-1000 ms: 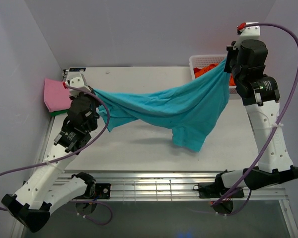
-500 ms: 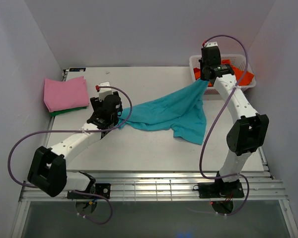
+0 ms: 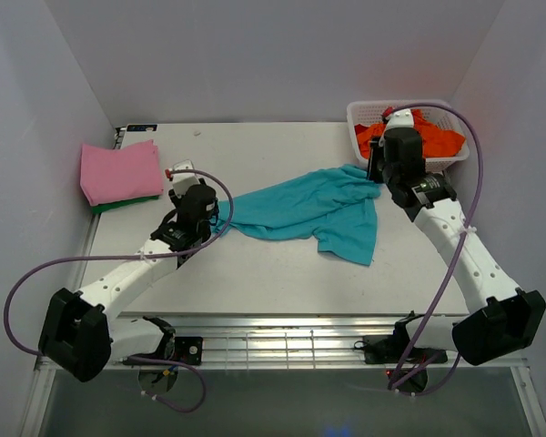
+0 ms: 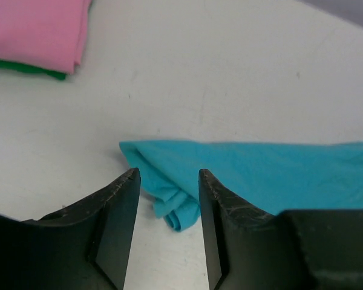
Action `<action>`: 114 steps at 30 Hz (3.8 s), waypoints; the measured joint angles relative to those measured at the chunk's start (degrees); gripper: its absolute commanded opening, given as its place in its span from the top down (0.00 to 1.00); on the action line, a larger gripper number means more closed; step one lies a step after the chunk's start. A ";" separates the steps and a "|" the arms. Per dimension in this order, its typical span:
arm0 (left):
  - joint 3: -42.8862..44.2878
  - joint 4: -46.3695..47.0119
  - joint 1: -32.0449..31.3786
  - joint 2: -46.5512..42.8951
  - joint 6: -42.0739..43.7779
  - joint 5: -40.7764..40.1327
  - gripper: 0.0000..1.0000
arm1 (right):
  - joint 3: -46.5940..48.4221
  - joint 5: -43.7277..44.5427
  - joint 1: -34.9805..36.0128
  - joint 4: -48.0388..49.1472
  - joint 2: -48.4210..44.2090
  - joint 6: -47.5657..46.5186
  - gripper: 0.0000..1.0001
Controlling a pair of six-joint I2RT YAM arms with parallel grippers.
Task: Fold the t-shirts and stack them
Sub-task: Flatten the tshirt out
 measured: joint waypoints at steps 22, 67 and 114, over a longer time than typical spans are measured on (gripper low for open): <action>-11.26 6.23 -1.64 12.39 -5.46 6.82 0.45 | -17.68 -0.81 8.13 3.17 -2.64 4.94 0.64; -10.05 14.27 -1.64 20.72 -2.93 2.54 0.76 | -31.01 -1.01 8.41 4.76 -7.78 7.15 0.63; -8.96 11.02 -1.64 13.33 -2.16 1.05 1.00 | -36.92 1.86 8.39 3.96 -4.42 13.35 0.56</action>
